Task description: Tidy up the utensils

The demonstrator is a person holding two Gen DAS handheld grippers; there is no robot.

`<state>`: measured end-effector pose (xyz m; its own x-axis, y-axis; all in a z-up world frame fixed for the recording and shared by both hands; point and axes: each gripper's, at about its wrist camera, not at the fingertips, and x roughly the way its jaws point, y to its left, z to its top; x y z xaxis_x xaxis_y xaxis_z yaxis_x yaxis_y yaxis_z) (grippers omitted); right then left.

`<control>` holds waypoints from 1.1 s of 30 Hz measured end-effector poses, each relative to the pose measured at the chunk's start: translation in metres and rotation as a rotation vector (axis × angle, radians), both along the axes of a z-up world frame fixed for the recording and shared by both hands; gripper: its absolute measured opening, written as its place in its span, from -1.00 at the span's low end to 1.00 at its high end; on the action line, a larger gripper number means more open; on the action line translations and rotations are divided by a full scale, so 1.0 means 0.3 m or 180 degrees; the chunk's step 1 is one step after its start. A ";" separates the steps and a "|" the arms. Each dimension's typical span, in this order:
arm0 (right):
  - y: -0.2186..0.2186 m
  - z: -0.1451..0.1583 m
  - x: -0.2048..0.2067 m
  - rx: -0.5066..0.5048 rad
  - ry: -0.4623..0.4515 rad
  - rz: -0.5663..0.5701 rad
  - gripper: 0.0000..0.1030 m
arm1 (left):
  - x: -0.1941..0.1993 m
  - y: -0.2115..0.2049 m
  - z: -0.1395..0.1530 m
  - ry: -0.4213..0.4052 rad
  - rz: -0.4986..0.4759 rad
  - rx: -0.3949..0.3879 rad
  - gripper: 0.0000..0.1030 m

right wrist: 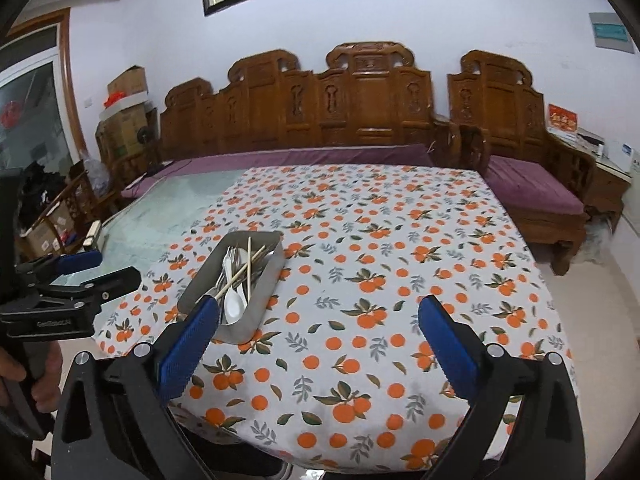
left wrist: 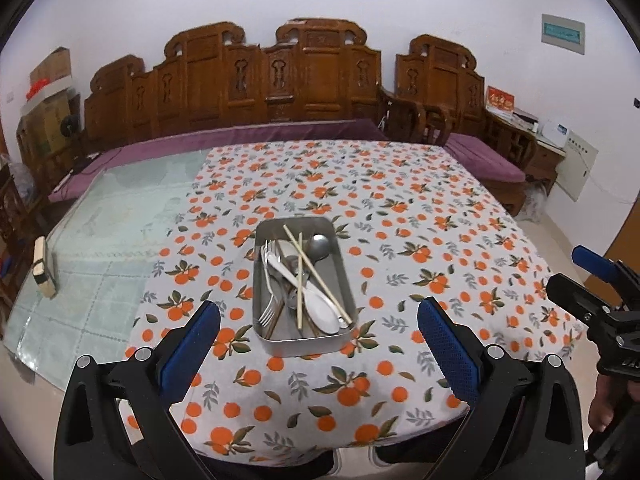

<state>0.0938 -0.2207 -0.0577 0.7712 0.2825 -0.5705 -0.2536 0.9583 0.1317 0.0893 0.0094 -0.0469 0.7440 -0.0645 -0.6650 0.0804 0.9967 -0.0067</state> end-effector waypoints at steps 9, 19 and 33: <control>-0.040 0.203 -0.116 0.0008 -0.0500 -0.0149 0.95 | -0.102 -0.034 0.214 -0.0462 0.0017 -0.0036 0.85; -0.060 0.362 -0.208 0.0070 -0.0853 -0.0191 0.95 | -0.188 -0.038 0.358 -0.0809 0.0111 -0.0002 0.85; -0.058 0.381 -0.234 0.0092 -0.0887 -0.0179 0.95 | -0.209 -0.041 0.362 -0.0831 0.0126 -0.0020 0.85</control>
<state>0.0235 -0.2382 0.0565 0.9120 0.2480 -0.3267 -0.2305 0.9687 0.0918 0.0267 -0.0028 0.0616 0.8925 -0.0354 -0.4497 0.0411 0.9992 0.0028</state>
